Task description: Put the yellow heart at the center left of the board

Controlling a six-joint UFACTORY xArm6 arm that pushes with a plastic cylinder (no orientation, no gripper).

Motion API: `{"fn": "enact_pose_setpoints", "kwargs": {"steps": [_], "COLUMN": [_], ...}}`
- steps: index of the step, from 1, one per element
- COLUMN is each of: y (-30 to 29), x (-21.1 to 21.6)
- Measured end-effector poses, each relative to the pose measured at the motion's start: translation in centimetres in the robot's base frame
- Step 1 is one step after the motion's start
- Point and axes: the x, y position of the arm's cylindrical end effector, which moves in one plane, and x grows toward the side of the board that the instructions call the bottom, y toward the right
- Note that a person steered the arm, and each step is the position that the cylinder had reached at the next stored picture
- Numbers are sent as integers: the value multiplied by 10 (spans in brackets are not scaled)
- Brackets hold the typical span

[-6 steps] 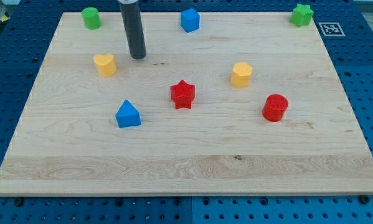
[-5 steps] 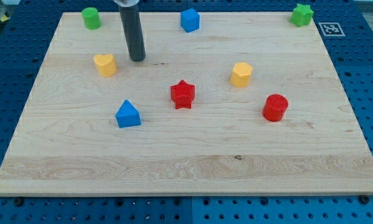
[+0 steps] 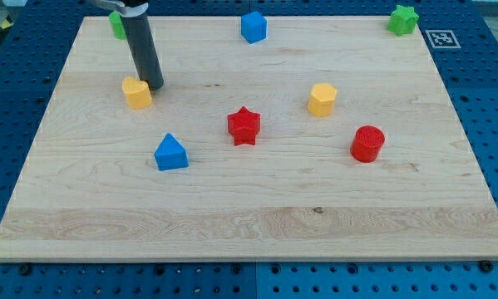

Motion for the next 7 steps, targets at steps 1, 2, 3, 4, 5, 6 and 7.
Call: {"fn": "enact_pose_setpoints", "kwargs": {"steps": [1,2,3,4,5,6,7], "y": [-1,0,1,6,12,20,19], "x": [0,3,3,3,-1,14,14]}}
